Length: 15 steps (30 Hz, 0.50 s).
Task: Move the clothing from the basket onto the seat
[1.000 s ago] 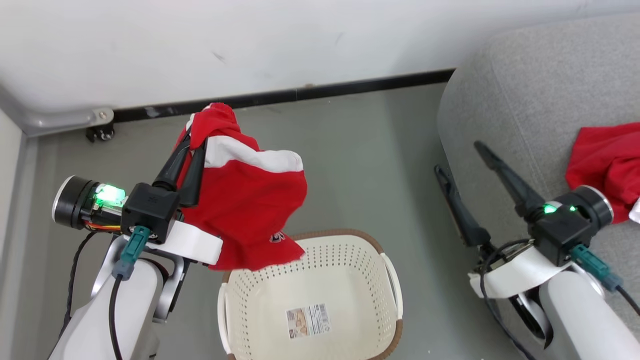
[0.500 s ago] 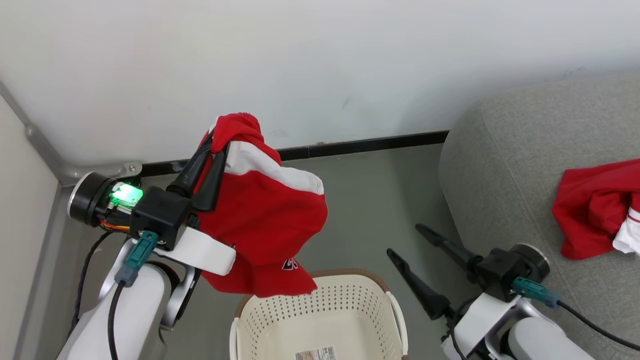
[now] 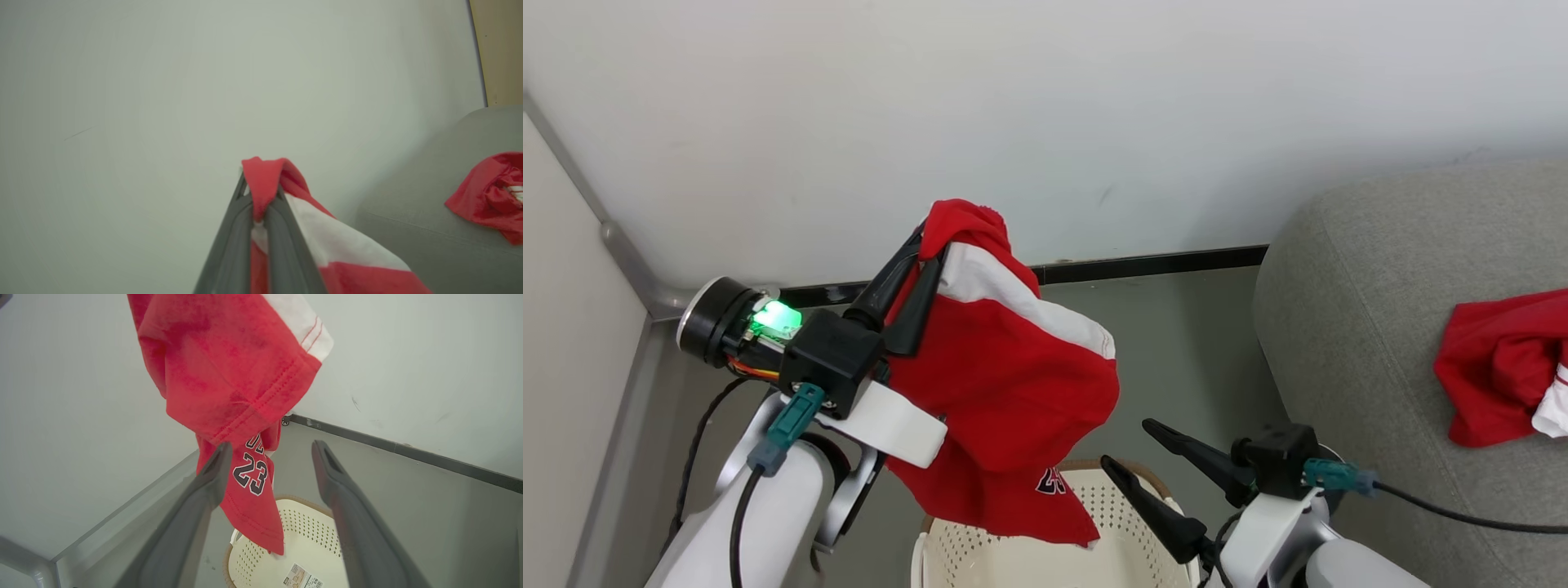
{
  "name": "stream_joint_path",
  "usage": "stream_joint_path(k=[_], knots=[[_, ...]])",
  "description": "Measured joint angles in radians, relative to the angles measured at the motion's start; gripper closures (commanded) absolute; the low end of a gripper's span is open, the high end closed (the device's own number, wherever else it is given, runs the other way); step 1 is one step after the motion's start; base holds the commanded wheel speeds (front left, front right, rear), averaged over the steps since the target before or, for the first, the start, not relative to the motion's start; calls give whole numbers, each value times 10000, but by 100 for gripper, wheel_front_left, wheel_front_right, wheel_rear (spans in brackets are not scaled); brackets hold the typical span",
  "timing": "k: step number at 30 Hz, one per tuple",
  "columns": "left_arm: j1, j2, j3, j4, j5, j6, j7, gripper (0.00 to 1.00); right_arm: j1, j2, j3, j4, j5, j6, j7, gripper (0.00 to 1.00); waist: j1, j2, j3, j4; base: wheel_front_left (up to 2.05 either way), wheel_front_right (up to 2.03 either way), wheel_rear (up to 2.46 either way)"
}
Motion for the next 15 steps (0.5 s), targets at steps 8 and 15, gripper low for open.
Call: stream_joint_path(k=[8, 15], knots=[[-28, -226, -351, -418, -2, -138, 318, 100, -642, 58, 596, 274, 1032, 0, 104, 0, 0, 0, -52, 227, 0, 0, 0], [-51, -481, -612, -546, -73, -222, 596, 100, -1305, 79, 1072, 556, 1417, 0, 119, 0, 0, 0, -36, 428, 0, 0, 0]])
